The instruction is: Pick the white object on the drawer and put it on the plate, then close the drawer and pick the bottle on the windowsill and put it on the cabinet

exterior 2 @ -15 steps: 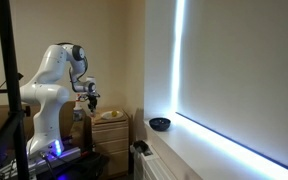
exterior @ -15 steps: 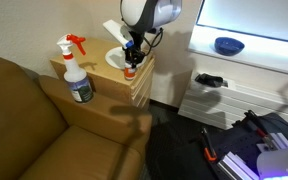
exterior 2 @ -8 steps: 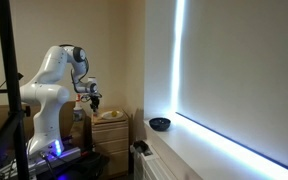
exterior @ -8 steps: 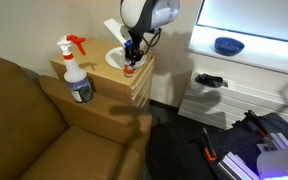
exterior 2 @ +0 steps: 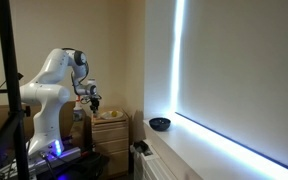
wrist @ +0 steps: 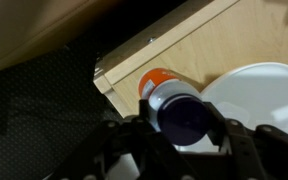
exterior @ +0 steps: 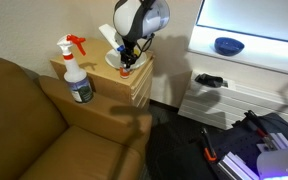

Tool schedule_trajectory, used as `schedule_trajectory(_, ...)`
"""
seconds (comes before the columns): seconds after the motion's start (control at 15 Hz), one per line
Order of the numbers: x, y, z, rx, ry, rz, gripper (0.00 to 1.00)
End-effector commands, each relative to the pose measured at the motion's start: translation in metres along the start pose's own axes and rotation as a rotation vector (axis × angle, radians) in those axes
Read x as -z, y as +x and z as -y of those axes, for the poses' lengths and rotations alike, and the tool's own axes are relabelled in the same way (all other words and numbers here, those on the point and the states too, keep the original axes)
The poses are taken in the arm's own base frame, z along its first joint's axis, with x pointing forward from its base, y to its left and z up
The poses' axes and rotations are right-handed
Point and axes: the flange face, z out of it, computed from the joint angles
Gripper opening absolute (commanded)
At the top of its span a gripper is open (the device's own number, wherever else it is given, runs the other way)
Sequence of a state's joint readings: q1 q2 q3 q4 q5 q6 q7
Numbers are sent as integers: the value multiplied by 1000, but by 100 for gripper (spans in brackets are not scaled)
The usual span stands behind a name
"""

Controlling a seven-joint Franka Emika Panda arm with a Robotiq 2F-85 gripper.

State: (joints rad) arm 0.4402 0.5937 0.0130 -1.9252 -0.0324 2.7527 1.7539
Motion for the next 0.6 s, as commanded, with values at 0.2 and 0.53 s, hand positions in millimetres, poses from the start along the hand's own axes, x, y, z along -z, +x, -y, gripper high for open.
schedule_trajectory(0.2, -19, -2, 9, -43, 16, -8, 30)
schedule_trajectory(0.53, -27, -1, 12, -71, 31, 0, 30)
